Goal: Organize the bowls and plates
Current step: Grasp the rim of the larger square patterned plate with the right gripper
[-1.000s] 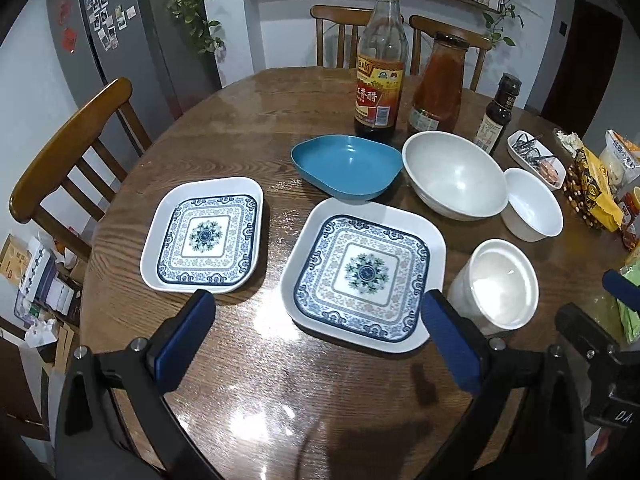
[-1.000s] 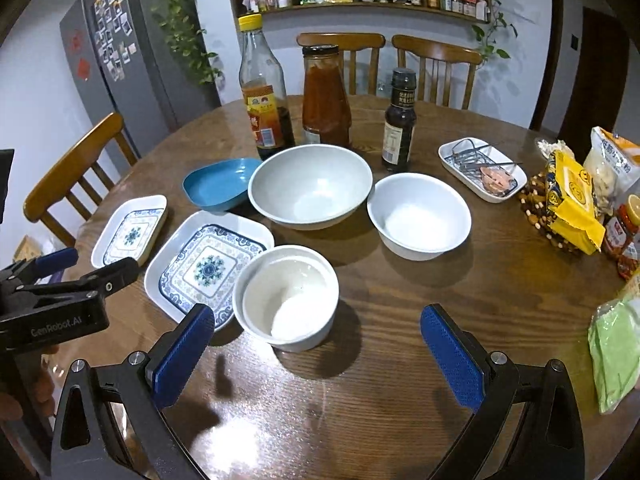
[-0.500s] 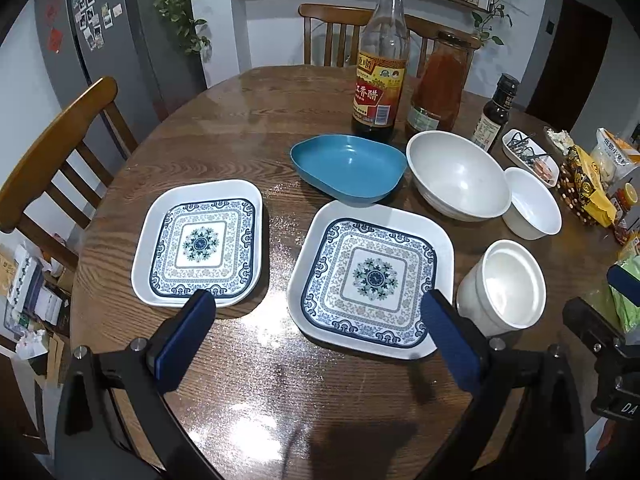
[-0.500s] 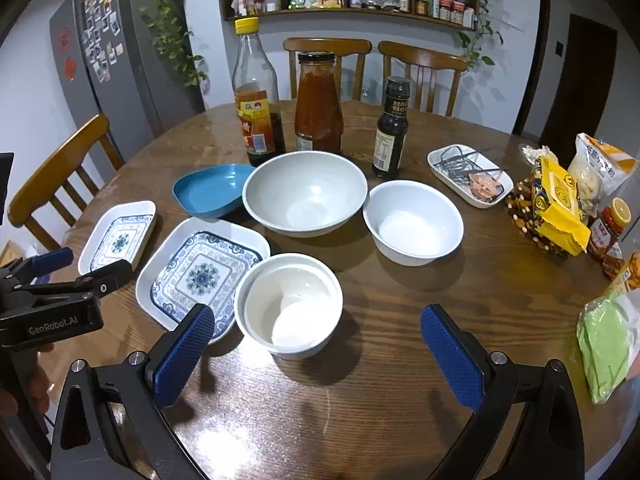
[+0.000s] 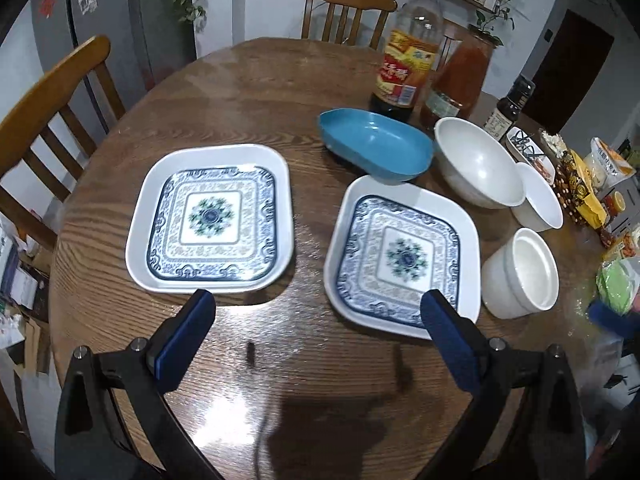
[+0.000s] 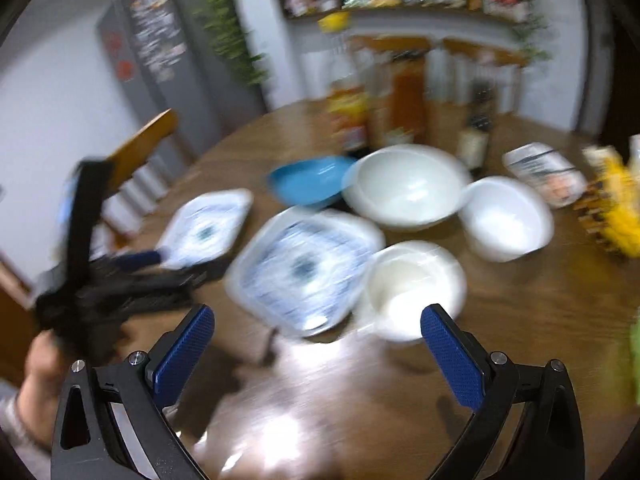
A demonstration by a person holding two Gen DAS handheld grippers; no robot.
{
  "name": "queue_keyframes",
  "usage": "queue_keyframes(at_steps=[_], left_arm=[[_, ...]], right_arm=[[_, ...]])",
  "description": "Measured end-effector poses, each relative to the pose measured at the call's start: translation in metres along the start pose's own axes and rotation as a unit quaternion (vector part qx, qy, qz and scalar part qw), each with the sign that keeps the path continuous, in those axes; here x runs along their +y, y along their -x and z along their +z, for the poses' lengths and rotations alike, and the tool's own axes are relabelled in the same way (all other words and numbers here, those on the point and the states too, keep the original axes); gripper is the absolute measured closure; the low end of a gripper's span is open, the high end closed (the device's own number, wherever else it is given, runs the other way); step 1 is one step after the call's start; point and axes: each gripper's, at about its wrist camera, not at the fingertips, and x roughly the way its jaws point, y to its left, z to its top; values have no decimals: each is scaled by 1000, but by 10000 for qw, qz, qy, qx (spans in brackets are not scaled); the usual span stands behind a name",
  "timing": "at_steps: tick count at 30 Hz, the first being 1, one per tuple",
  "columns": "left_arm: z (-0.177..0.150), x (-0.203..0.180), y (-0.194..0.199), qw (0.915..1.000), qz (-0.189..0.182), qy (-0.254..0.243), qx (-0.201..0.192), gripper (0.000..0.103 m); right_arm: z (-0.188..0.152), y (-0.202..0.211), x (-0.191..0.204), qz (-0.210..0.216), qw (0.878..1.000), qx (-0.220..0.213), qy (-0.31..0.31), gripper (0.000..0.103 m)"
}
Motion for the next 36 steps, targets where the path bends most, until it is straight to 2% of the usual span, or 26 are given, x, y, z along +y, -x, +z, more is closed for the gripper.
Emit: queue_keyframes(at_steps=[3,6,9,11,14,16,21,24,27,28,29,31,36], left_arm=[[-2,10,-5,9999,-115,-3,52,1],[-4,8,-9,9993,-305,-181,131,4],[-6,0,-12,9976,-527,-420,154,14],[-3,-8,-18,9963,-584,-619,120,25],[7,-18,-30,9944,-525,-915,80,41],[14,-23,-40,9934,-503,-1024,130,47],[32,-28,-68,9923,-261,-1182,258,47],[37,-32,-82,9906,-143,-1303,389,47],[38,-33,-89,9894,-122,-1353,513,56],[37,-32,-92,9892,-145,-1334,587,66],[36,-29,-92,9901,-183,-1257,596,70],[36,-27,-91,9909,-187,-1191,598,79],[27,-21,-84,9923,-181,-1063,604,84]], right_arm=[[-11,-19,5,263,9988,397,-64,0],[-20,-42,-5,450,9947,821,-427,0],[-28,-59,-26,383,9893,1030,-964,0],[-28,-66,-38,304,9860,1010,-1293,0],[-24,-74,-43,165,9859,859,-1425,0],[-22,-77,-42,81,9860,778,-1475,3],[-18,-98,-46,-161,9834,649,-1688,8],[-13,-105,-39,-284,9849,578,-1606,13],[-9,-109,-33,-379,9858,542,-1546,26],[-8,-110,-32,-382,9858,542,-1545,36],[-8,-111,-32,-359,9856,552,-1559,48],[-4,-113,-31,-434,9854,577,-1540,57],[-9,-110,-40,-431,9852,673,-1516,84]])
